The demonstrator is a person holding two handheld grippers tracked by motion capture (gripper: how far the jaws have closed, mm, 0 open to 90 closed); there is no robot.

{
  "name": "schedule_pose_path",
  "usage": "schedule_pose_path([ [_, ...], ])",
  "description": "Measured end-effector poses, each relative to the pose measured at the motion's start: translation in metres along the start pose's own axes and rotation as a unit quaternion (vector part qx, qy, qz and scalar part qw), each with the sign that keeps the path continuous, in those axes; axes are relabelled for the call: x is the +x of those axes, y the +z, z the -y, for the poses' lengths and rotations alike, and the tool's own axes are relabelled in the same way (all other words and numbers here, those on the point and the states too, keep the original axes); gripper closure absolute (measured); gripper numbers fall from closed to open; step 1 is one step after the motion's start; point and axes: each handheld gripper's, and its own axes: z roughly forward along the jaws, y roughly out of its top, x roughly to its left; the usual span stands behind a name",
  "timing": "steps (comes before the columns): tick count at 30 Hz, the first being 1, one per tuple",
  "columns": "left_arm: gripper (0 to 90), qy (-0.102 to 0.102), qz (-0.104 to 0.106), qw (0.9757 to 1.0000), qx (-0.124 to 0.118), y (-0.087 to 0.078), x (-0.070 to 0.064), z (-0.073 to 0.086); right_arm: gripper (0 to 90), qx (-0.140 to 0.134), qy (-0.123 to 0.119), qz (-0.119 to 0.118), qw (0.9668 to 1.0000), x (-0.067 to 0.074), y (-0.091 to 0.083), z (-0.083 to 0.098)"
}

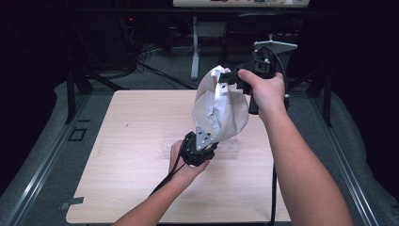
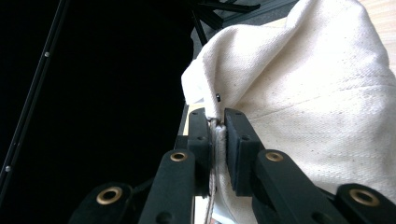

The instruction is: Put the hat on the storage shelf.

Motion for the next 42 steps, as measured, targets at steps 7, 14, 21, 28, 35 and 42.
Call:
schedule_pose_path([
  [7,75.4,-0.006,0.004,1.0000,-0.001,-0.007,0.015,0.002,81.6,-0.003,0.000,0.003,1.0000,0.001,0.002,0.000],
  [14,78.2,-0.036,0.034,0.9987,-0.004,-0.012,0.037,0.003,81.6,-0.002,-0.002,0.003,1.0000,0.004,0.006,0.000],
  [21,79.6,-0.047,0.056,0.9973,-0.005,-0.008,0.044,0.011,81.6,0.005,-0.007,0.011,0.9999,0.007,0.017,0.002],
  [28,79.7,-0.047,0.069,0.9965,0.000,-0.002,0.045,0.021,81.6,0.014,-0.006,0.020,0.9997,0.002,0.026,0.004],
  [35,79.6,-0.057,0.079,0.9952,-0.002,0.005,0.043,0.031,81.6,0.022,-0.004,0.028,0.9994,-0.005,0.032,0.006],
  [42,79.9,-0.070,0.077,0.9945,-0.005,0.003,0.047,0.039,81.5,0.027,0.000,0.021,0.9994,-0.007,0.040,0.008],
])
